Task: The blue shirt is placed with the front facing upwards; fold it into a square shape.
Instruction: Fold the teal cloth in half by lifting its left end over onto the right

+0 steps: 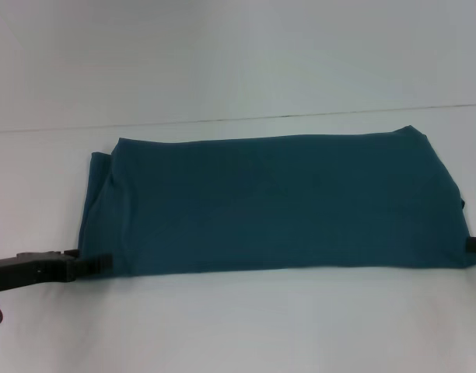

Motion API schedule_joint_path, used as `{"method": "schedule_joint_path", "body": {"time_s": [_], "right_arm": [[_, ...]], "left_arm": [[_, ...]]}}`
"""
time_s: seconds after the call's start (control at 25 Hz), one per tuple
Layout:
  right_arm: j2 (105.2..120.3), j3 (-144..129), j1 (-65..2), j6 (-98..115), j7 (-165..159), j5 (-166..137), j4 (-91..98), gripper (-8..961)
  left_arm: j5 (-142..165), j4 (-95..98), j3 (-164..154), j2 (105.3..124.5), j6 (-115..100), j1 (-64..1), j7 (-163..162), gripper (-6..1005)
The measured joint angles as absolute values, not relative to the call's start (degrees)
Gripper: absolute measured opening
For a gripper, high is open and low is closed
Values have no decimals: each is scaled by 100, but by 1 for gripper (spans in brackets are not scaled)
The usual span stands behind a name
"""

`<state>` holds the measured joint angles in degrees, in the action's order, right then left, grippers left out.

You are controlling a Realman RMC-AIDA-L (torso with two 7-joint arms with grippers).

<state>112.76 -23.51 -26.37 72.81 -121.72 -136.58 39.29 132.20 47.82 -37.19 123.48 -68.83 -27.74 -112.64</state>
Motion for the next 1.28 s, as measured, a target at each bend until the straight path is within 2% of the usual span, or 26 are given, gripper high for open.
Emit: {"method": "schedule_joint_path", "body": {"time_s": [1.04,1.28], "right_arm": [[11275,-2344,-2637,7322,-12172,-13663,3929,4],[11276,-2331,-2637,7322,-12172,-13658,3929,3]], "left_arm": [[13263,4778,-3920,12370,-6699,-2832,-11312,739],[13374,4782,-3993,12367,-6578,-2846,-11383,548]]}}
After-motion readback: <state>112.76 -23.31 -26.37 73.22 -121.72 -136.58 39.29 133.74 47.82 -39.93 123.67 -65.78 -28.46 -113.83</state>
